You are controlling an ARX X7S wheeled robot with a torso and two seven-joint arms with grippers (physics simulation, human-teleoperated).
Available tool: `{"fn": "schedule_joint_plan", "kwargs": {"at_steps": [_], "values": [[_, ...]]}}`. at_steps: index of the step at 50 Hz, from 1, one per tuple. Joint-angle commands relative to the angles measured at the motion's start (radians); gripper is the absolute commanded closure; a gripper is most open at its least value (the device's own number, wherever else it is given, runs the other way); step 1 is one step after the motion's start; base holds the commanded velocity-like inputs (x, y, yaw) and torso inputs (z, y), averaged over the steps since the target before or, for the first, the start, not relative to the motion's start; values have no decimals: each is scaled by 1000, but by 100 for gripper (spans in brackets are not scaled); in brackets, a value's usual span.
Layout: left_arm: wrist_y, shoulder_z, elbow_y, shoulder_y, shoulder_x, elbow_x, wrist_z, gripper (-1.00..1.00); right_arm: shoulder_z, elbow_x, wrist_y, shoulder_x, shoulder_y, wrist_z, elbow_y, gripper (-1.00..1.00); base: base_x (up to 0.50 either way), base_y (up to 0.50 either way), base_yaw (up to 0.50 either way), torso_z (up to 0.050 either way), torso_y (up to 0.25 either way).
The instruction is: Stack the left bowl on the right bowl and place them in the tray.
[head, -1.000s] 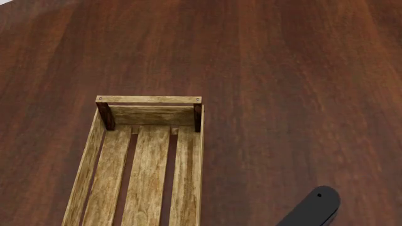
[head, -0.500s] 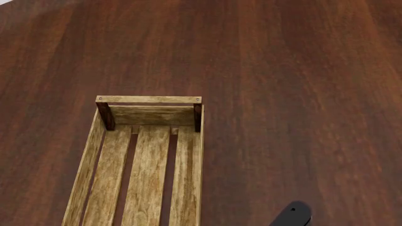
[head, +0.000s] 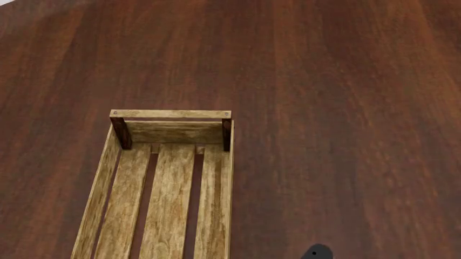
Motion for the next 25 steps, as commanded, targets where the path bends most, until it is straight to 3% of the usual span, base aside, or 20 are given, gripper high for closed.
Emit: {"fn": "schedule_joint_plan", "kwargs": {"at_steps": [1,25], "values": [[25,4,-17,26,0,18,0,-100,-29,-61,10,-29,-29,-32,32,-100,0,0,0,0,0],[57,2,-39,64,0,40,0,-100,-69,-155,-6,-40,-88,-86,71,-100,0,0,0,0,0]]}}
